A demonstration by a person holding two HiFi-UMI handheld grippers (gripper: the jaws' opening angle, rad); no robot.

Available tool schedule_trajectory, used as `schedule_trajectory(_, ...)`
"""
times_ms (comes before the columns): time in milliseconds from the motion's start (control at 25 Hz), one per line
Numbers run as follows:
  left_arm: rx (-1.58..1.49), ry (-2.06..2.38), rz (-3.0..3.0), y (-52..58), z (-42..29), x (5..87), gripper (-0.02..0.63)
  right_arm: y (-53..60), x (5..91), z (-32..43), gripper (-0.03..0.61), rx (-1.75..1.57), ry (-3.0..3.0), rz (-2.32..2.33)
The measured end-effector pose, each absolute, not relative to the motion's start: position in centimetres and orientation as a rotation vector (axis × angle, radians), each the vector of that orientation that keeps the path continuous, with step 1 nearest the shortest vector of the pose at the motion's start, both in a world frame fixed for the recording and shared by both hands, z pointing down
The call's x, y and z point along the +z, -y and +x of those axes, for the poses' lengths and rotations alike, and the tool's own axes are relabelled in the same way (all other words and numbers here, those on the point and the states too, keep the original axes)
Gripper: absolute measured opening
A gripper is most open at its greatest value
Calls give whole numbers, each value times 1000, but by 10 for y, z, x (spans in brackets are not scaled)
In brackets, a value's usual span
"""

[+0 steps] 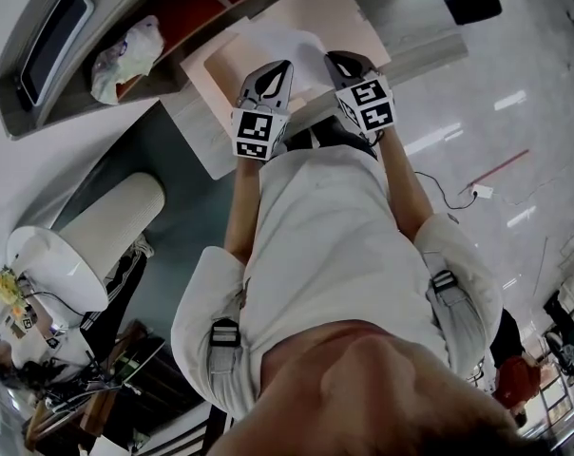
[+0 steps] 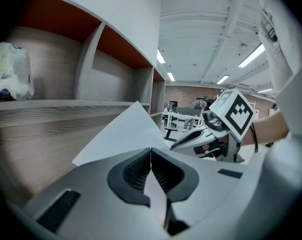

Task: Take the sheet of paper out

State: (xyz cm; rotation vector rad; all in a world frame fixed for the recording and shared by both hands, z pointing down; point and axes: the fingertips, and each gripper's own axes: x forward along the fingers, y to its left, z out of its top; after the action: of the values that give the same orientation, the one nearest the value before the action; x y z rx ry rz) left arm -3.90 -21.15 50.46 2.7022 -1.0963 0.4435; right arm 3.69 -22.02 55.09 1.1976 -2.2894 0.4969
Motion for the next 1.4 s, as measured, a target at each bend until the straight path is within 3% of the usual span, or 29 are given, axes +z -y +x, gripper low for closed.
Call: schedule_trajectory(1400,235,1622,2601,195,-105,367,23,216,375,-18,20,92,2695,998)
